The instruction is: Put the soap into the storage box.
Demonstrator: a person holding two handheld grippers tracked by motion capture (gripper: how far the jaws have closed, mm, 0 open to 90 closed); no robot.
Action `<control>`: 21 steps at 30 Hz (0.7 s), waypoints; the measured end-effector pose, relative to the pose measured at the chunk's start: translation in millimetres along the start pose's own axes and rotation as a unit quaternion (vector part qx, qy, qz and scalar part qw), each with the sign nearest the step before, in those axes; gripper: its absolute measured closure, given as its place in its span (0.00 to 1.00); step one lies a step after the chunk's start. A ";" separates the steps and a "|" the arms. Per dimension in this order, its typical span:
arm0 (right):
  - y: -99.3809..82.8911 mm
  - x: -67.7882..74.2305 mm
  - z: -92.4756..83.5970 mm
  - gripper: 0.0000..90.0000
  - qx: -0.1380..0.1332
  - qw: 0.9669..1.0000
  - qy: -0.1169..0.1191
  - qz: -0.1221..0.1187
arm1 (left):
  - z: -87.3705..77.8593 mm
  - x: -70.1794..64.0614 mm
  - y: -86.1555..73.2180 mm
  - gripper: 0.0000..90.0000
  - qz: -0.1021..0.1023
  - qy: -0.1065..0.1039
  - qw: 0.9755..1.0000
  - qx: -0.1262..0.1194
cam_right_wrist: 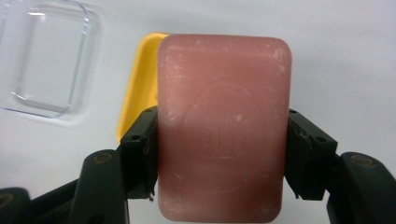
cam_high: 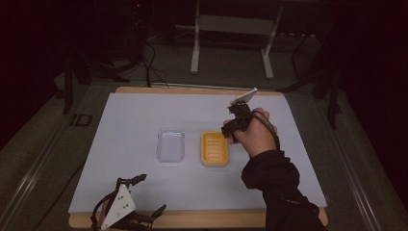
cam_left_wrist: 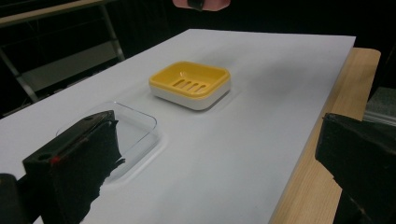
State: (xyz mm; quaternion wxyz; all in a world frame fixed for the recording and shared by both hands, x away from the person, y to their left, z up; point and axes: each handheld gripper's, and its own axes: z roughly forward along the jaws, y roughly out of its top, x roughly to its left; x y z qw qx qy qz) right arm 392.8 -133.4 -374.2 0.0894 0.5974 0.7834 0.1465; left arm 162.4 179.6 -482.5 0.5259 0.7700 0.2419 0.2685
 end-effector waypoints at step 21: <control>-0.5 29.7 52.1 0.42 0.000 1.000 0.025 0.019 | -2.3 -0.4 0.6 0.01 -0.003 -0.005 1.000 -0.008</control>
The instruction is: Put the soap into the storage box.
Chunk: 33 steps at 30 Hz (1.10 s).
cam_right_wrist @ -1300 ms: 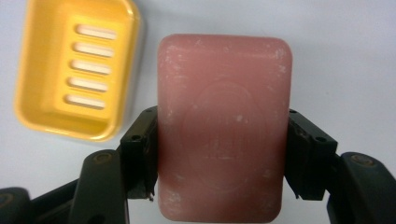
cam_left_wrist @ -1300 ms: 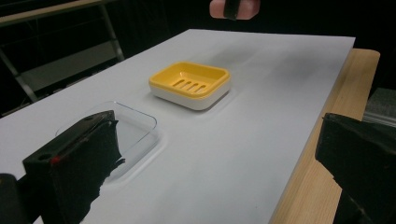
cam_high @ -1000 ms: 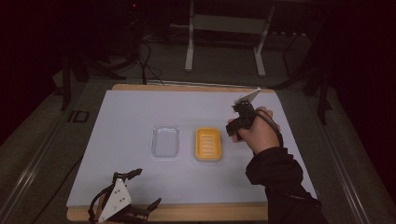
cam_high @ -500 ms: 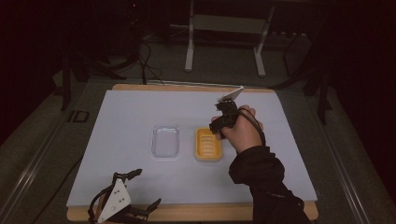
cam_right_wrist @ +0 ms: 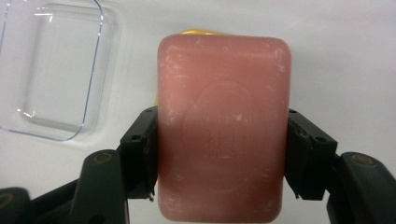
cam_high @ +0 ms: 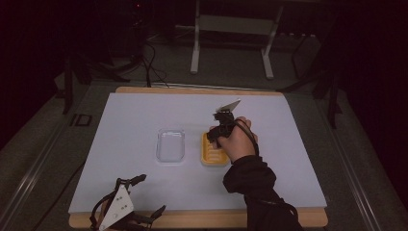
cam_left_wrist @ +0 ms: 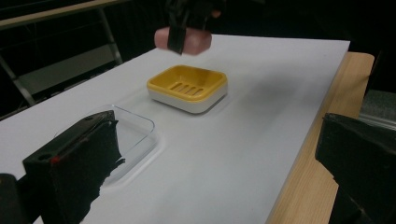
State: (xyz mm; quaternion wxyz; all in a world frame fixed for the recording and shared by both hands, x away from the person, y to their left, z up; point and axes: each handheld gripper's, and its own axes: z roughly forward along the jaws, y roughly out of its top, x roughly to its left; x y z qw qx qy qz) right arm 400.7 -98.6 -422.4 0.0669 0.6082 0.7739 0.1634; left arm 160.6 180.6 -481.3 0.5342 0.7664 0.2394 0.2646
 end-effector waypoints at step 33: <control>-14.6 9.8 67.3 0.42 0.012 0.998 -0.035 0.057 | -1.0 -0.3 0.6 0.01 -0.001 -0.002 1.000 -0.002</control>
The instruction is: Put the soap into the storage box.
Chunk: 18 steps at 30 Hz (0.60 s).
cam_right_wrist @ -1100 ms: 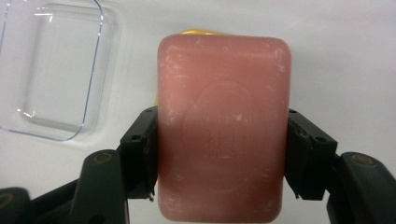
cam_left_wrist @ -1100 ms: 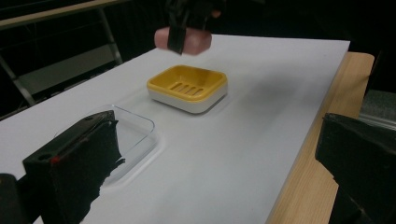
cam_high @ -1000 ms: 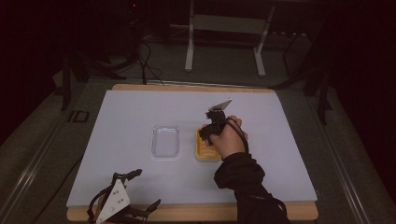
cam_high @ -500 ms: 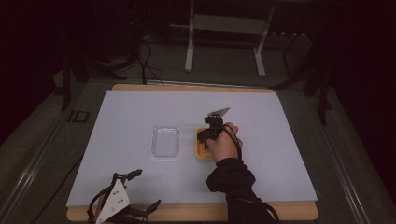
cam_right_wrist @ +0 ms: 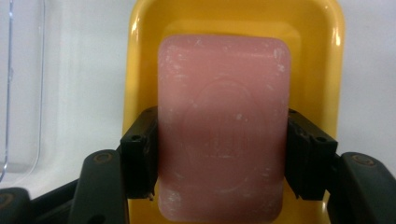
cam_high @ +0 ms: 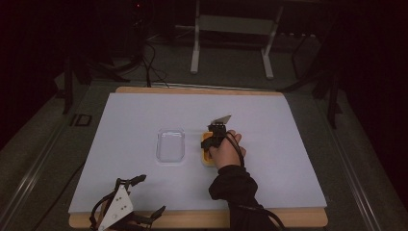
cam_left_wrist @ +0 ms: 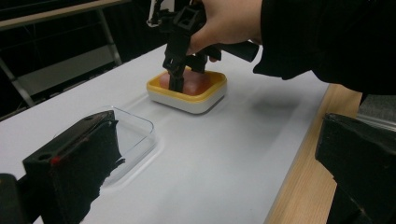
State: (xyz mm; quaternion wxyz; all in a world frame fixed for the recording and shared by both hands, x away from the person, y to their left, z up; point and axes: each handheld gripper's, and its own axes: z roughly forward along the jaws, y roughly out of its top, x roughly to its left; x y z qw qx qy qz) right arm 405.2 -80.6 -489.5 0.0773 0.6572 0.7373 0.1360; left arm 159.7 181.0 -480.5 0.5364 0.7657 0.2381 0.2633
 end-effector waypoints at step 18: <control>3.2 -8.7 -47.7 0.28 -0.062 0.988 0.074 -0.120 | 1.5 -0.1 -0.3 0.01 0.001 -0.001 1.000 0.003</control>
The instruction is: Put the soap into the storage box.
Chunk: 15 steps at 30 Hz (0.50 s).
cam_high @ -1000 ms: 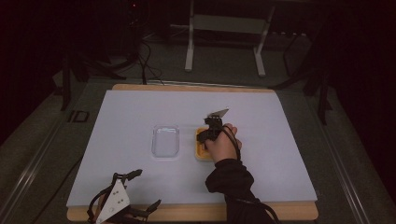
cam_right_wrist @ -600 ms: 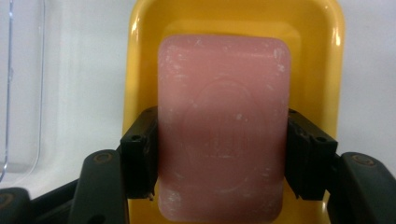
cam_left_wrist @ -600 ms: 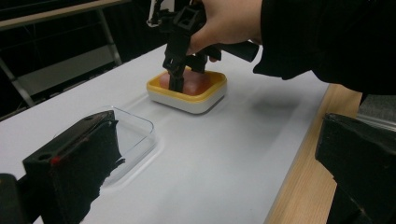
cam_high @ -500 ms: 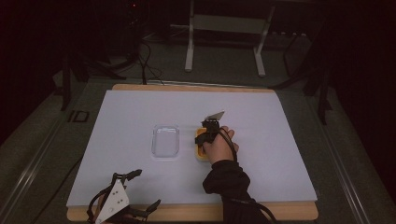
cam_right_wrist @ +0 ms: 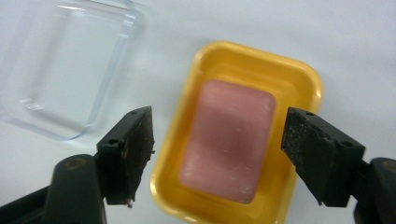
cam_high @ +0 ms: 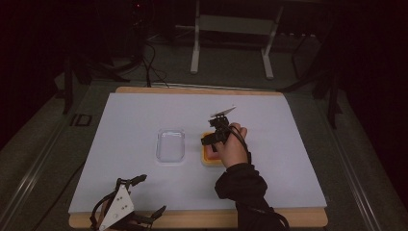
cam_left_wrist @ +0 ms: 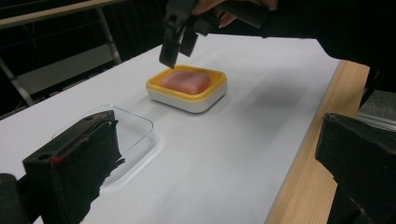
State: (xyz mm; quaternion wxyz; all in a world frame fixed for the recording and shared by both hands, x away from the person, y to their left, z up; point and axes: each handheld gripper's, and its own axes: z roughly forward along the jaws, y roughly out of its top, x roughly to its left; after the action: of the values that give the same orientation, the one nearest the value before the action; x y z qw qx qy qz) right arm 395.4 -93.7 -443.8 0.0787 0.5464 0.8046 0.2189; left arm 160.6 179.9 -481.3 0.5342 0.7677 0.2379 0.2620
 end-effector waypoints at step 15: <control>-17.3 -22.1 -43.7 0.24 -0.048 0.989 0.082 -0.112 | 1.2 -0.3 -0.5 0.01 0.000 0.002 1.000 0.004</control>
State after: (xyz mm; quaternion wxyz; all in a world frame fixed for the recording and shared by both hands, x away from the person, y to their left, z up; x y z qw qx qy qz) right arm 373.3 -130.8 -414.8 0.0625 0.4289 0.8527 0.2915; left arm 161.1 179.1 -482.1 0.5305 0.7694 0.2399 0.2627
